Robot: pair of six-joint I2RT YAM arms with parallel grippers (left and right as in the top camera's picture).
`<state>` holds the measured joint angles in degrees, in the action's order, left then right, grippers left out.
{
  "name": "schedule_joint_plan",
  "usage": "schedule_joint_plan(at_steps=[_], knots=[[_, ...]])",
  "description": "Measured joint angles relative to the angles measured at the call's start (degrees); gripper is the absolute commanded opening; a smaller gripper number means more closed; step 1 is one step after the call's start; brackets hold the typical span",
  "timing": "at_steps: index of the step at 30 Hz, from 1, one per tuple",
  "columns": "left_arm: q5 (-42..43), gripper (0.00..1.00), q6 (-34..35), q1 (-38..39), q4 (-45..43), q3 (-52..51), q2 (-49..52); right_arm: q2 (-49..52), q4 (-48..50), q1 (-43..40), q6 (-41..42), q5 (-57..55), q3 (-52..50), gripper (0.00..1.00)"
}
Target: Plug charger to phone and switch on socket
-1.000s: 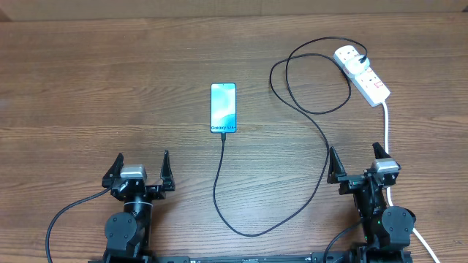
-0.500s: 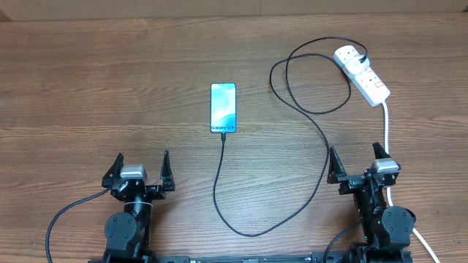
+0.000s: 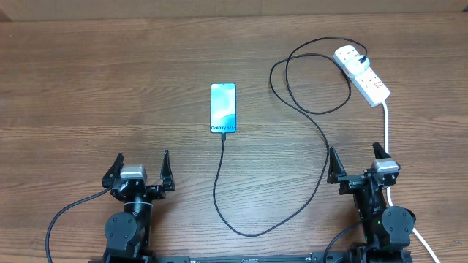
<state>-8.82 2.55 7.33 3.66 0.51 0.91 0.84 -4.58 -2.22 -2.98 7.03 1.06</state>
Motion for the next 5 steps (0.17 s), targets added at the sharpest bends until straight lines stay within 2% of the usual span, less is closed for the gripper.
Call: schedule_joint_plan(at_steps=[5], knots=[[0.0,1.00,0.0,0.0,0.0,0.0,0.0,0.0,0.0,0.0,0.0,0.0,0.0,1.00]])
